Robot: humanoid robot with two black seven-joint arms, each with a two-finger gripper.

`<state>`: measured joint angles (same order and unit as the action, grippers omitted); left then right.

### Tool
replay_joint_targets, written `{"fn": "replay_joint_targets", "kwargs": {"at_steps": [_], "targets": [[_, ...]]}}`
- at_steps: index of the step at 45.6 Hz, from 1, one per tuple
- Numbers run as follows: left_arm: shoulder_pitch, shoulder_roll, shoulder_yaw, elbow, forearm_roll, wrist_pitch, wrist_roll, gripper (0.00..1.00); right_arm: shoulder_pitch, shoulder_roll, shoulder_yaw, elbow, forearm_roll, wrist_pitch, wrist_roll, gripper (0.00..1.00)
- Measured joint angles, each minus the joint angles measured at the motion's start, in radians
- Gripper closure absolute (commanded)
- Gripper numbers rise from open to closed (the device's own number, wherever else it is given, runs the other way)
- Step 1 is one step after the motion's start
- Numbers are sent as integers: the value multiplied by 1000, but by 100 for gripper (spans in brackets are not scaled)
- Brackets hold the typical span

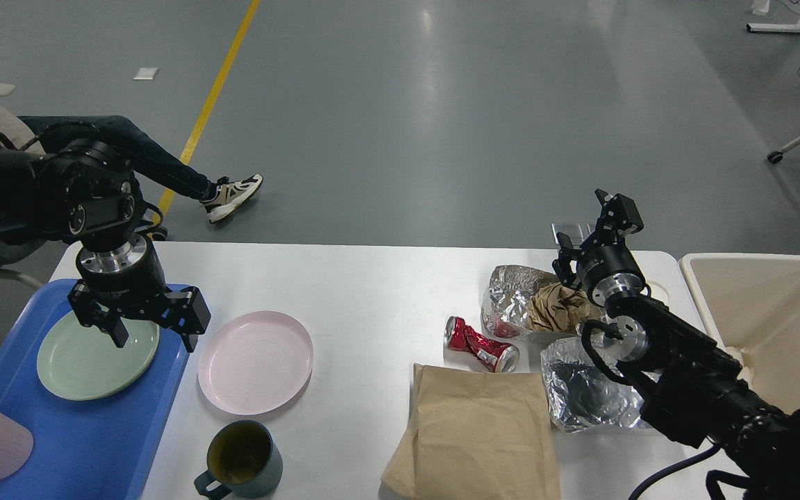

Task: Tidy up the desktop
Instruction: 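Lower the left gripper and grasp the dark green mug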

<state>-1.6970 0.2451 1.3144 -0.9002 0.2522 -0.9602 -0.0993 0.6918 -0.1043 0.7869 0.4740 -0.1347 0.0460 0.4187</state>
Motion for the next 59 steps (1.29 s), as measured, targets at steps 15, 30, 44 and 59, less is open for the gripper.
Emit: {"fn": "replay_joint_targets", "kwargs": {"at_steps": [15, 30, 44, 59], "targets": [[39, -133, 0, -46, 1, 0, 0, 4, 0, 0, 0, 0, -1, 0, 0, 0], [96, -176, -6, -45, -1, 0, 0, 4, 0, 0, 0, 0, -1, 0, 0, 0], [142, -178, -16, -34, -1, 0, 4, 8, 0, 0, 0, 0, 0, 0, 0, 0], [186, -187, -18, -28, -3, 0, 12, 53, 0, 0, 0, 0, 0, 0, 0, 0]]}}
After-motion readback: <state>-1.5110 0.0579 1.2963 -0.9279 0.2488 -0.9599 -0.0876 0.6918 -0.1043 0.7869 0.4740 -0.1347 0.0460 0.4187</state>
